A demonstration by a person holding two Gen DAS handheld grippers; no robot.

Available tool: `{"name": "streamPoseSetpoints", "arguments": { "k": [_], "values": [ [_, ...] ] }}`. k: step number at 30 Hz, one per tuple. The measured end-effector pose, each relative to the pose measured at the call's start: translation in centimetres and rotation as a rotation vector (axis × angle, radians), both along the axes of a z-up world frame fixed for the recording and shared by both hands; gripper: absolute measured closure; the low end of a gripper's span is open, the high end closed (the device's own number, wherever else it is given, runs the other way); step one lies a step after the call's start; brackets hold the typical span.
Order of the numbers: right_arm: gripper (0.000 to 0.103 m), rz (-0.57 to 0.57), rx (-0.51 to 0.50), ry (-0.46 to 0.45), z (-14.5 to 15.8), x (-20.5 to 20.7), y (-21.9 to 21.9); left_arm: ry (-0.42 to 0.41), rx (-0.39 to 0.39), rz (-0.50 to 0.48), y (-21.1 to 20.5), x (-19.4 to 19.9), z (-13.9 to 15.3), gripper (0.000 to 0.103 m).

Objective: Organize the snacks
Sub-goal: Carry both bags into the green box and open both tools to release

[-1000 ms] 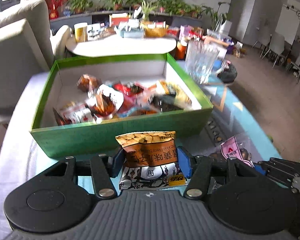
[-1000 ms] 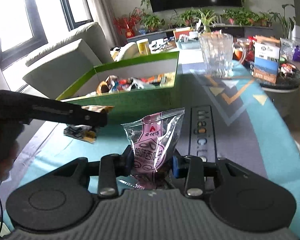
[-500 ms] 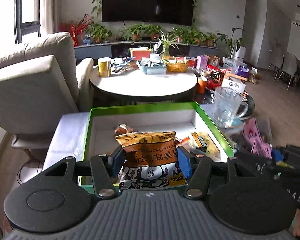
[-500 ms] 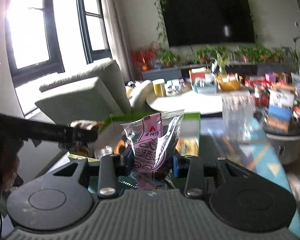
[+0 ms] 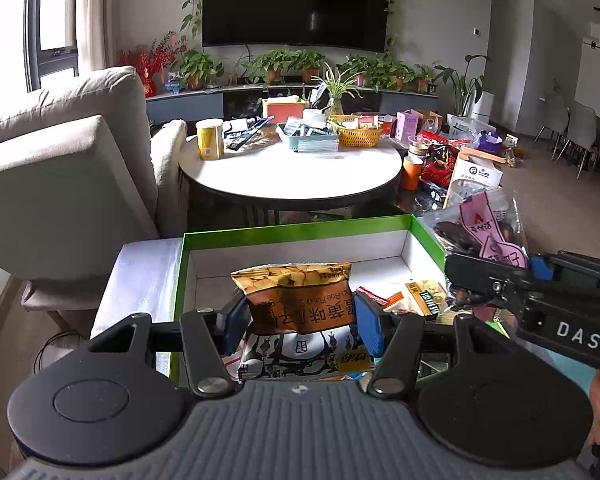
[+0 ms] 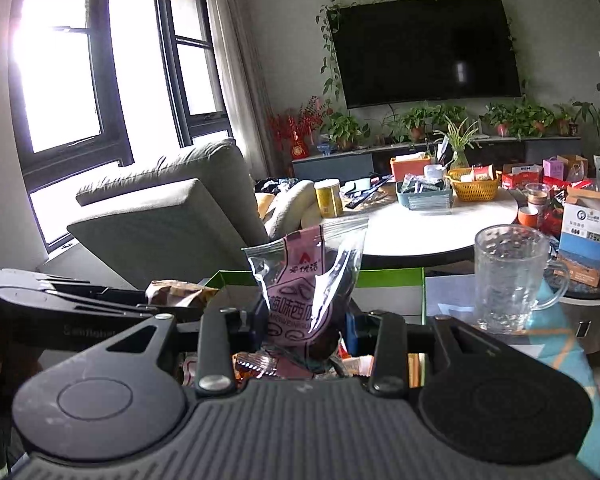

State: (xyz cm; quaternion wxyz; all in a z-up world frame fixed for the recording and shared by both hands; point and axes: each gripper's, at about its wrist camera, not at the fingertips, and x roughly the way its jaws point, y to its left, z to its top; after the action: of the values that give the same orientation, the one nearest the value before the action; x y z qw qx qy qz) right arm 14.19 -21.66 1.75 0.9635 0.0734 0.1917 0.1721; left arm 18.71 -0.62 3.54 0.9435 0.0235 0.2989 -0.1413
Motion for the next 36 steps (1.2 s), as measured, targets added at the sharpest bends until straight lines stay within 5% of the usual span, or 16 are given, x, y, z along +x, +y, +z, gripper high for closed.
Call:
{"name": "streamPoseSetpoints", "arguments": {
  "k": [28, 32, 36],
  "values": [
    [0.079, -0.02, -0.005, 0.151, -2.5, 4.3, 2.0, 0.092, -0.026, 0.046, 0.9, 3.1, -3.1, 0.048],
    [0.079, -0.039, 0.007, 0.166, -2.7, 4.2, 2.0, 0.079, -0.022, 0.081, 1.1, 3.0, -3.0, 0.031],
    [0.079, -0.047, 0.007, 0.137, -2.2, 3.3, 1.9, 0.07, -0.027, 0.098, 1.4, 2.7, -2.9, 0.027]
  ]
}}
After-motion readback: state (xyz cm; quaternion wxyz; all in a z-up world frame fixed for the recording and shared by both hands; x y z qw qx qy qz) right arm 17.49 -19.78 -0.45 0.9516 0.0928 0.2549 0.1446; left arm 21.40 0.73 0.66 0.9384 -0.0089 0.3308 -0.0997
